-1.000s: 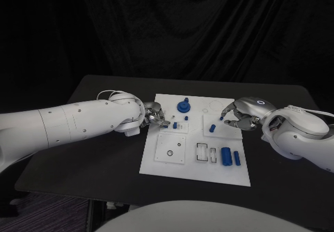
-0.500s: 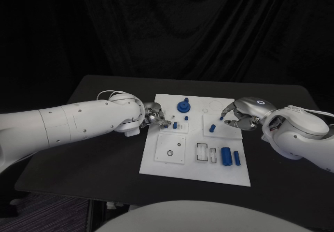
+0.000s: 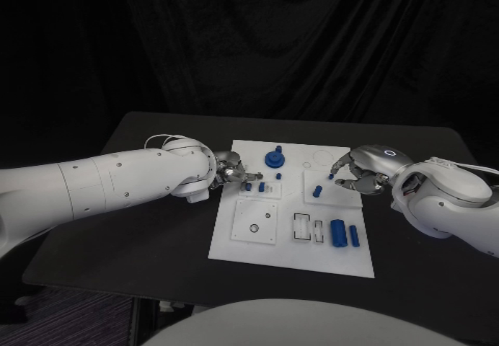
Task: Assemble the parts on the task board
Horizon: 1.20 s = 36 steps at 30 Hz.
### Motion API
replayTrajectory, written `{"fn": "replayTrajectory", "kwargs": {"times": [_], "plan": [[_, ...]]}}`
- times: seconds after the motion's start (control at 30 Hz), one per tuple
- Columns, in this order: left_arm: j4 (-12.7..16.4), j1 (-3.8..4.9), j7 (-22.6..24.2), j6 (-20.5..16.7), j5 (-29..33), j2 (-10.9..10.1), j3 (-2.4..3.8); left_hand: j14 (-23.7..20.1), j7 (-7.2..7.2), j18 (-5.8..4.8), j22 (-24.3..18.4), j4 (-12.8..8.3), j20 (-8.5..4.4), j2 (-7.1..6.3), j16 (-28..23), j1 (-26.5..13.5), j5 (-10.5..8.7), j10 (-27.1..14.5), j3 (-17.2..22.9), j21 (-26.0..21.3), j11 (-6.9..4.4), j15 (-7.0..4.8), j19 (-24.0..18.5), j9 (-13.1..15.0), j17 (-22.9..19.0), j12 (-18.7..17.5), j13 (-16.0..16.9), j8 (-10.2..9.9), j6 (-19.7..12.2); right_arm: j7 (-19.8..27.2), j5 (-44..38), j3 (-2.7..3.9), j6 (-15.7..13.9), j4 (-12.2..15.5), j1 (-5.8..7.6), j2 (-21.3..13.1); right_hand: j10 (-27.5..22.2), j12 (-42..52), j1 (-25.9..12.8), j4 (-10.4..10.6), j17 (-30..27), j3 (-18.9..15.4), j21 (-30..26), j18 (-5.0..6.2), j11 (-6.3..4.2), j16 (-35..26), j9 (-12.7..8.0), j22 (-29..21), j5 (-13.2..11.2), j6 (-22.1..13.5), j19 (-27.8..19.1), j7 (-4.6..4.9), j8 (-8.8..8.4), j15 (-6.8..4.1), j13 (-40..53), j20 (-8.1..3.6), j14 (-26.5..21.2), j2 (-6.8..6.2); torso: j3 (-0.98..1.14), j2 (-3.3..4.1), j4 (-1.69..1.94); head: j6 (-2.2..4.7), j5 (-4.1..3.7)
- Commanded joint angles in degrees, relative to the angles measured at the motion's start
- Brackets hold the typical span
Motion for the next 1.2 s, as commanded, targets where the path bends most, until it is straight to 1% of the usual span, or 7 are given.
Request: {"fn": "replayTrajectory", "kwargs": {"times": [0.03, 0.2, 0.47, 0.73, 0.9, 0.97, 1.2], "plan": [[-0.2, -0.23, 1.2, -1.9, 0.1, 0.0, -0.13, 5.9, -0.07, 0.55, 11.5, 0.0, 0.39, 0.33, 0.1, -0.6, -0.35, 6.0, -0.9, 0.1, 0.36, 0.35, 0.4, 0.3, 15.1, 0.0, 15.0, 0.0, 0.7, -0.6, -0.2, 0.03, 0.0, 0.0, -0.16, 0.0, -0.3, -0.2, 0.0, 0.2, 0.0, 0.2, -0.2, 0.67, 0.11, -0.2, -0.1, 10.6, 0.3, 0.4, 0.2, -0.09, -0.19, 0.38, 6.5, 0.18, 2.8, 0.0, -0.03, 0.0, 0.03, -0.01, 0.01], [-0.2, -0.24, 2.3, -4.1, 0.1, -0.2, -0.13, 5.9, -0.19, 0.5, 11.6, -0.1, 0.36, 0.75, 0.1, -0.5, -0.32, 6.0, -1.7, 0.4, 0.28, 0.29, 0.5, 0.5, 15.1, 0.0, 15.0, 0.2, 1.2, -0.6, -0.2, 0.03, -0.1, 0.0, -0.17, -0.1, -0.3, -0.2, -0.1, 0.3, 0.0, 0.3, -0.2, 0.68, 0.13, -0.2, -0.1, 10.6, 0.4, 0.4, 0.2, -0.08, -0.19, 0.4, 6.4, 0.2, 2.8, 0.07, -0.02, 0.04, 0.03, -0.01, -0.04], [0.2, -0.24, 6.5, -10.8, -1.3, -1.0, -0.13, 5.9, -1.15, 0.31, 11.9, -0.1, -0.25, 2.8, 0.1, 2.2, 1.72, 6.0, -5.4, 1.3, -0.54, -0.41, 1.1, 3.9, 15.1, 0.0, 15.0, 3.2, 2.8, -0.5, -0.2, 0.03, -0.4, 0.1, -0.17, -0.3, -0.3, -0.2, -0.2, 0.4, 0.0, 0.3, -0.2, 0.67, 0.15, -0.2, -0.1, 10.6, 0.4, 0.4, 0.2, -0.08, -0.2, 0.41, 6.5, 0.21, 2.8, 0.12, -0.01, 0.03, 0.0, -0.01, 0.0], [1.2, -0.23, 10.3, -15.8, -2.0, -1.9, -0.13, 5.9, -1.72, 0.24, 12.0, -0.2, -0.72, 3.44, 0.1, 7.5, 7.25, 6.0, -7.6, 1.7, -1.05, -0.87, 1.3, 5.7, 15.1, 0.0, 15.0, 4.7, 2.7, -0.5, -0.2, 0.03, -0.4, 0.2, -0.17, -0.5, -0.3, -0.1, -0.5, 0.6, 0.0, 0.3, -0.2, 0.68, 0.17, -0.2, -0.2, 10.6, 0.5, 0.4, 0.2, -0.07, -0.21, 0.44, 6.5, 0.24, 2.8, 0.23, -0.05, 0.02, 0.03, -0.01, 0.16], [3.2, -0.22, 8.1, -13.8, -3.6, -3.5, -0.12, 5.9, -1.66, 0.32, 11.8, -0.9, -0.8, 2.22, 0.1, 14.6, 12.83, 6.0, -7.2, 1.3, -1.03, -0.9, 1.0, 5.0, 15.1, 0.0, 15.0, 3.4, 1.5, -0.5, -0.2, 0.03, -0.4, 0.3, -0.17, -0.7, -0.3, -0.1, -0.5, 0.6, 0.0, 0.3, -0.2, 0.68, 0.17, -0.2, -0.2, 10.6, 0.5, 0.4, 0.2, -0.07, -0.21, 0.44, 6.5, 0.24, 2.8, 0.23, -0.06, 0.04, 0.06, -0.01, 0.02], [4.3, -0.2, 6.1, -11.6, -4.1, -4.3, -0.12, 5.9, -1.5, 0.33, 11.8, -0.5, -0.73, 1.78, 0.1, 16.2, 12.95, 6.0, -7.0, 1.2, -0.93, -0.81, 1.0, 4.6, 15.1, 0.0, 15.0, 2.7, 1.2, -0.5, -0.2, 0.03, -0.4, 0.3, -0.17, -0.9, -0.3, -0.1, -0.5, 0.6, 0.0, 0.3, -0.2, 0.68, 0.17, -0.2, -0.2, 10.6, 0.5, 0.4, 0.2, -0.07, -0.21, 0.44, 6.5, 0.24, 2.8, 0.23, -0.07, 0.03, 0.09, -0.01, -0.02], [6.6, 0.66, -0.6, -3.5, -4.6, -5.6, -0.12, 5.9, -0.7, 0.53, 11.5, -0.7, -0.29, 0.3, 0.1, 21.5, 18.2, 6.0, -5.9, 0.2, -0.27, -0.29, 0.5, 2.2, 15.1, 0.0, 15.0, -1.2, -0.5, -0.6, -0.2, 0.03, -0.3, 0.3, -0.17, -1.0, -0.3, -0.1, -0.7, 0.7, 0.0, 0.3, -0.3, 0.69, 0.18, -0.2, -0.2, 10.6, 0.6, 0.4, 0.2, -0.06, -0.22, 0.45, 6.5, 0.26, 2.8, 0.3, -0.04, 0.06, 0.09, -0.01, 0.33]]}}
